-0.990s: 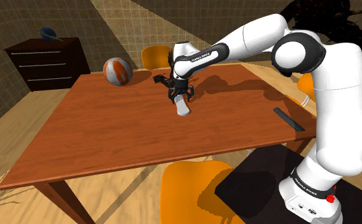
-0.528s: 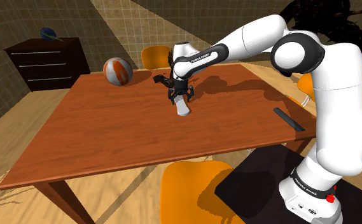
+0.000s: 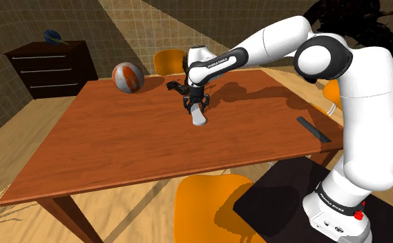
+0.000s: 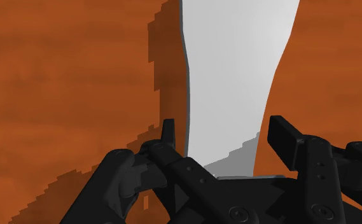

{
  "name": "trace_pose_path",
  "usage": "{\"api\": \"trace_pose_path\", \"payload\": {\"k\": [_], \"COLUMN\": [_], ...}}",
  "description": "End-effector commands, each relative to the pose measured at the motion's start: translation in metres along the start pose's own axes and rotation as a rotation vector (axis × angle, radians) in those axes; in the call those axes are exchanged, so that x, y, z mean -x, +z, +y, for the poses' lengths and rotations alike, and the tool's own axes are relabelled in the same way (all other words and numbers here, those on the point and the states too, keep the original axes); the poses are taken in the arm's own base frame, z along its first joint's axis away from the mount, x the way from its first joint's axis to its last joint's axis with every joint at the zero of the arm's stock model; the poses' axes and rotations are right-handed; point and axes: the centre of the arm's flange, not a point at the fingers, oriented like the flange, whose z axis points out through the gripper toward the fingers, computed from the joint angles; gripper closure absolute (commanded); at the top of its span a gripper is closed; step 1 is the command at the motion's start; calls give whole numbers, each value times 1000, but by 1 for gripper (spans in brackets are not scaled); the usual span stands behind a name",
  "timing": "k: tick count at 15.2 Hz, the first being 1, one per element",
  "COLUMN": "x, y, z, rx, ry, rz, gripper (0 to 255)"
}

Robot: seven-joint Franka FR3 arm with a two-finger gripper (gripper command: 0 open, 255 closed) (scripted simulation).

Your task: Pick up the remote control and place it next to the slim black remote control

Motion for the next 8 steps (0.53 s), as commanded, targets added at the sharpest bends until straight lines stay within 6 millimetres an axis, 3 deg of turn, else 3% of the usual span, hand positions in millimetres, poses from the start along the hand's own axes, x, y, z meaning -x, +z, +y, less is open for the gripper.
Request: {"api": "trace_pose_path", "payload": {"k": [1, 8], "x": [0, 0], "y": [0, -32], "z": [0, -1], "rx": [0, 0], "ry": [0, 0], "rz": [0, 0], "gripper": [255, 255]}}
